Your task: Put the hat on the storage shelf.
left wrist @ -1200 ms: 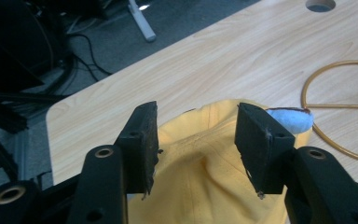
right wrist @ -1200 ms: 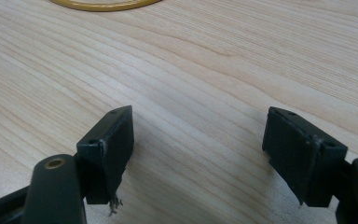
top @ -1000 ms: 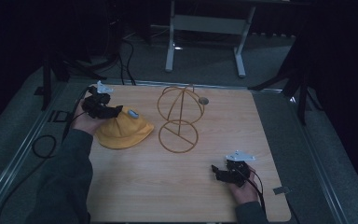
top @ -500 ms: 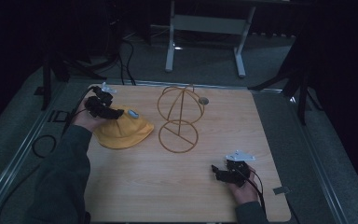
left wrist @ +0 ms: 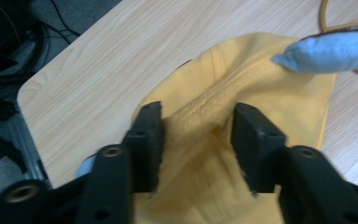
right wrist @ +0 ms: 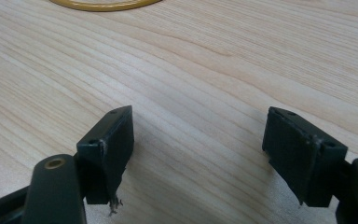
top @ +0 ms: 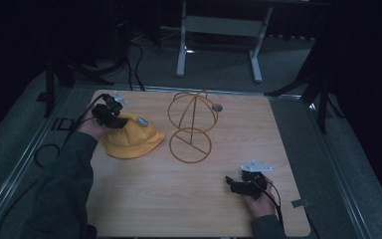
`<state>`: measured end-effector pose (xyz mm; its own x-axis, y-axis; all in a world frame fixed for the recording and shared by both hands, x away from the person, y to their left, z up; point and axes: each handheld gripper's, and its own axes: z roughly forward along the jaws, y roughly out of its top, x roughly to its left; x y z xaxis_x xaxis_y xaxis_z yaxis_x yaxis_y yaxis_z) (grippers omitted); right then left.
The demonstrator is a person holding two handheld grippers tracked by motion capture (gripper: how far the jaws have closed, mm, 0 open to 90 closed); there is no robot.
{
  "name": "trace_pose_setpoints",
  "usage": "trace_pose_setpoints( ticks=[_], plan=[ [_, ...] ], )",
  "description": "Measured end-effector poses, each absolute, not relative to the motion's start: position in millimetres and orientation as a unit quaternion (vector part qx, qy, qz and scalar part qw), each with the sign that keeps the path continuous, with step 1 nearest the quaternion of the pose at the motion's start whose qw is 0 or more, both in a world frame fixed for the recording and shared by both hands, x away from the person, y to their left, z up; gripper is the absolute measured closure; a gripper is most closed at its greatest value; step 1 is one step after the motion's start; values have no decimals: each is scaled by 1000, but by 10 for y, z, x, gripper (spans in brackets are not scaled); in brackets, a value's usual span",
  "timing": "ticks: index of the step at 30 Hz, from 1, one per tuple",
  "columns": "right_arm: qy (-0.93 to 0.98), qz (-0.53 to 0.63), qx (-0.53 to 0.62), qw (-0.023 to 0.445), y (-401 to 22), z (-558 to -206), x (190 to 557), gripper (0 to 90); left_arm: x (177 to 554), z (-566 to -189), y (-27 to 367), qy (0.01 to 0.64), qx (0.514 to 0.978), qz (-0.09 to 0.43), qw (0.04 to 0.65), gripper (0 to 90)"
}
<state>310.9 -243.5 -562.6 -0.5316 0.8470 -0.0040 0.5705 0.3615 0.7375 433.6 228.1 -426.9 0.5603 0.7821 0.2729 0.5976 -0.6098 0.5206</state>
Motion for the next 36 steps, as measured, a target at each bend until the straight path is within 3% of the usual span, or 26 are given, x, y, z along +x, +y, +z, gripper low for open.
trace_pose_setpoints(
  ticks=[5,11,26,30,36],
  plan=[
    [801,352,442,197,-2435,-5626,3109,247,4308,-4280,2245,390,870,250,167,713],
    [801,352,442,196,-2434,-5626,3109,247,4293,-4282,2221,385,876,243,157,793],
    [801,352,442,197,-2435,-5626,3109,247,4413,-4252,2045,351,886,270,139,532],
    [801,352,443,196,-2434,-5626,3109,247,4444,-4287,1971,338,893,269,124,529],
    [801,352,442,197,-2435,-5626,3109,247,4466,-4338,1950,335,901,257,102,636]
  ],
)
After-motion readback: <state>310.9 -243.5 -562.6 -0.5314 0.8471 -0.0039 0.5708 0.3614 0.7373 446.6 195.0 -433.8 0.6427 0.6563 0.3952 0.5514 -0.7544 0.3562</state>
